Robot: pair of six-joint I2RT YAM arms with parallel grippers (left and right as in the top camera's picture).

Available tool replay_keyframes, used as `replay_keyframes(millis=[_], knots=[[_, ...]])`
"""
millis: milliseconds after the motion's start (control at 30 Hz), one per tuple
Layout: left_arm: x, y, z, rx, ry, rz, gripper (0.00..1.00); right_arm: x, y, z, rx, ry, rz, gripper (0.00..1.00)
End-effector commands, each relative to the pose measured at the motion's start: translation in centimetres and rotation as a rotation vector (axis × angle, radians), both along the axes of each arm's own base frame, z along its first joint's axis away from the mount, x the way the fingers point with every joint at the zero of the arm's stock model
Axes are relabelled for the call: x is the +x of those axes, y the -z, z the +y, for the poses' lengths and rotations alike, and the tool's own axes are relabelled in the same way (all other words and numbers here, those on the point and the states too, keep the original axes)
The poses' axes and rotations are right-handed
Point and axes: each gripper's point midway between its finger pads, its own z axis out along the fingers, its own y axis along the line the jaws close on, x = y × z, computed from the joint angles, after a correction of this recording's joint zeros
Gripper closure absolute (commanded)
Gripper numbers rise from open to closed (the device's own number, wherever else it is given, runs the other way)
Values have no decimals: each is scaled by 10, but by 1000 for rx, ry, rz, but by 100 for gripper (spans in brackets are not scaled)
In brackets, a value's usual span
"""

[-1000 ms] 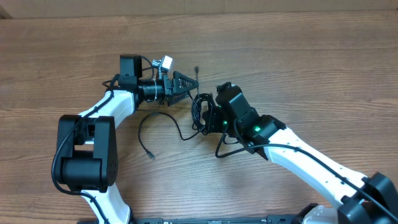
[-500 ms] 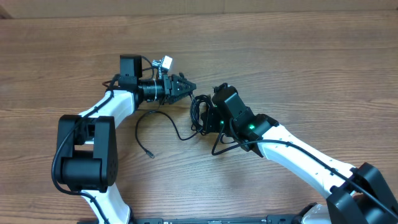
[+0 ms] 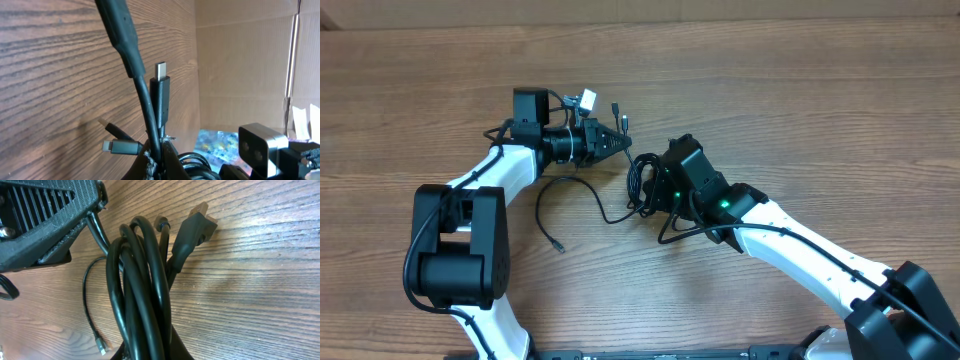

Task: Untangle cables

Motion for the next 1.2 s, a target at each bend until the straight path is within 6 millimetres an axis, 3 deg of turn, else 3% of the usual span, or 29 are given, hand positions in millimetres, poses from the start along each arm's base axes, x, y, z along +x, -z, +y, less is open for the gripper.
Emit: replay_keyframes(millis=[0, 100, 200, 500, 833, 1033, 1167], knots=[[-1, -6, -3, -7, 58, -123, 96, 4, -8, 4, 43, 43, 3, 96], [-10, -26, -10, -98, 156, -235, 96, 12, -10, 0, 83, 113, 25, 96], [-14, -33, -11, -133, 189, -264, 96, 20, -12, -5, 94, 136, 14, 96], [-19, -33, -20, -135, 209, -261, 96, 43, -25, -19, 220, 188, 39, 96], [-29, -32, -40, -132, 266, -291, 96, 40, -24, -19, 223, 179, 56, 96], [-35, -32, -50, -136, 291, -290, 96, 57, -28, -37, 237, 235, 33, 96], [-29, -15, -53, -44, 240, -251, 96, 61, -28, -45, 244, 253, 36, 96]])
